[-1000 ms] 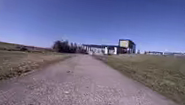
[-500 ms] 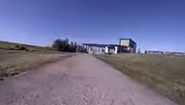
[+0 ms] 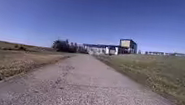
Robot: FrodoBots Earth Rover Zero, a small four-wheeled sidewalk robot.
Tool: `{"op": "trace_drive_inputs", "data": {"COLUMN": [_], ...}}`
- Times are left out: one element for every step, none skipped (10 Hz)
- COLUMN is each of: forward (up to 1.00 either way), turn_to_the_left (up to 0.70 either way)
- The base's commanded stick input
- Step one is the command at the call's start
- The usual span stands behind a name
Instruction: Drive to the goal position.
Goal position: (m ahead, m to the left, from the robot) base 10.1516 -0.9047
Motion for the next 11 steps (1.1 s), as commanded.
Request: {"op": "trace_drive_inputs", "data": {"forward": [1.0,1.0,1.0,1.0,1.0,1.0,1.0,1.0,1.0,1.0,1.0], "turn_to_the_left": [0.0,0.0,0.0,0.0,0.0,0.0,0.0,0.0,0.0,0.0,0.0]}}
